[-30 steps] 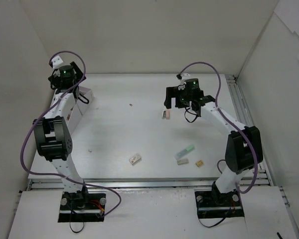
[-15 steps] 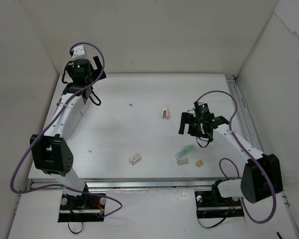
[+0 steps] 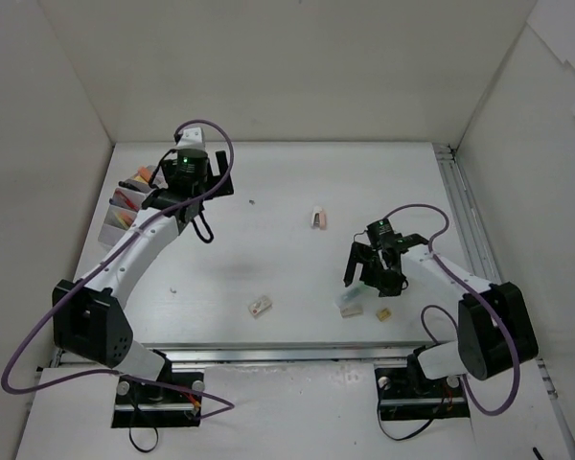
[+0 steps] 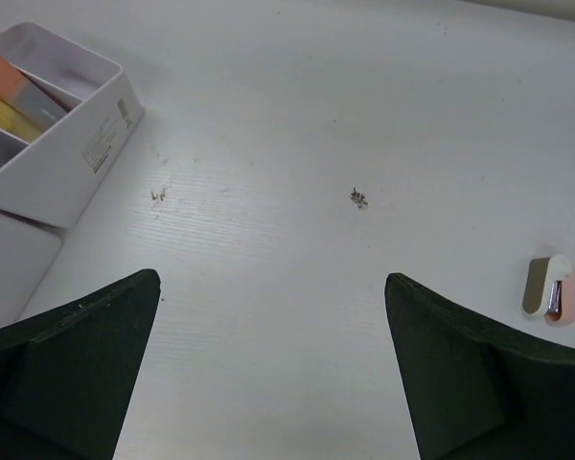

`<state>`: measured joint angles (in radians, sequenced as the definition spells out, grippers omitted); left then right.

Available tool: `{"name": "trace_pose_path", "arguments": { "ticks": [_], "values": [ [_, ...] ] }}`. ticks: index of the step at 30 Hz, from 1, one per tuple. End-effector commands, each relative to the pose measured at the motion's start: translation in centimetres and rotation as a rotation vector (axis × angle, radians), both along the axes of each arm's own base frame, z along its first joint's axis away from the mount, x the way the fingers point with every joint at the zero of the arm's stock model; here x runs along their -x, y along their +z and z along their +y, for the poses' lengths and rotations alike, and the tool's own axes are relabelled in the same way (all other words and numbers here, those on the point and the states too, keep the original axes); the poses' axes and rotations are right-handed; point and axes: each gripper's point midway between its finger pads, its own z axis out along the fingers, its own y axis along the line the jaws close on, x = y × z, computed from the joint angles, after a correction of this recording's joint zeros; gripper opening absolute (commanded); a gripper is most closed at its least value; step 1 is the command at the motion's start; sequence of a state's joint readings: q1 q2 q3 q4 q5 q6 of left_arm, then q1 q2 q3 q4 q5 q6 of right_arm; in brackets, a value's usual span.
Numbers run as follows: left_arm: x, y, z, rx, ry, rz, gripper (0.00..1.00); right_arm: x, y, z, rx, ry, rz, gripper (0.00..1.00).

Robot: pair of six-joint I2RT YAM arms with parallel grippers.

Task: Sort the stationery into containers
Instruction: Pick up the stationery from the center of the board.

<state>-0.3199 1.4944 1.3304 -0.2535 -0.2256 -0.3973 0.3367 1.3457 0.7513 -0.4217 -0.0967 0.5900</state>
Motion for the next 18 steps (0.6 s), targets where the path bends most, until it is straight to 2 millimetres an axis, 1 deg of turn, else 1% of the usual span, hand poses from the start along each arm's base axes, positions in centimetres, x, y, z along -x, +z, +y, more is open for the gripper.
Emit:
{"name": "trace_pose_path", "arguments": {
  "ticks": [1,2,3,4,6,7,9,10,11,12,14,15,17,18],
  "values": [
    [1.1,3.3,-0.4,0.023,0.013,-0.076,0.99,-2.3,0.4,2.3,-0.048,0.013,-0.026,0.94],
    [1.2,3.2,-0.3,0.019,0.017,-0.07,1.0,-2.3,-0.3,2.4,-0.04,0.011,-0.003,0.93],
    [1.4,3.4,-0.1,0.02,0.021,-0.073,0.99,-2.5,-0.6,2.7,-0.04,0.014,-0.001,0.92],
    [1.7,3.1,-0.3,0.01,0.021,-0.063,1.0,-2.6,-0.7,2.9,-0.036,0.019,0.001,0.89],
    [2.2,3.2,-0.4,0.005,0.019,-0.067,0.99,-2.5,-1.4,3.0,-0.021,0.018,0.022,0.83],
    [2.3,3.0,0.0,-0.007,0.034,-0.064,0.99,-2.4,-1.5,3.3,-0.019,0.025,0.026,0.76],
    [2.7,3.0,0.3,-0.012,0.042,-0.064,1.0,-2.5,-1.7,3.2,0.004,0.025,0.026,0.65],
    [2.7,3.0,0.5,-0.016,0.05,-0.064,1.0,-2.7,-1.7,3.4,0.01,0.031,0.022,0.53],
    [2.9,3.1,0.6,-0.02,0.052,-0.066,1.0,-2.9,-1.9,3.1,0.03,0.025,0.02,0.46],
    [2.9,3.2,0.7,-0.021,0.056,-0.068,0.99,-3.2,-1.9,3.0,0.043,0.031,0.011,0.35],
    [3.1,3.4,0.8,-0.027,0.057,-0.068,0.99,-4.3,-1.6,3.0,0.062,0.032,-0.012,0.26],
    [3.1,3.5,0.9,-0.026,0.055,-0.072,1.0,-5.3,-0.9,3.2,0.064,0.041,-0.041,0.2],
    [3.2,3.8,0.8,-0.025,0.049,-0.077,1.0,-6.5,-0.3,3.6,0.064,0.059,-0.072,0.17],
    [3.1,3.8,0.6,-0.025,0.039,-0.077,1.0,-7.7,0.5,4.4,0.052,0.092,-0.118,0.13]
  ]
}}
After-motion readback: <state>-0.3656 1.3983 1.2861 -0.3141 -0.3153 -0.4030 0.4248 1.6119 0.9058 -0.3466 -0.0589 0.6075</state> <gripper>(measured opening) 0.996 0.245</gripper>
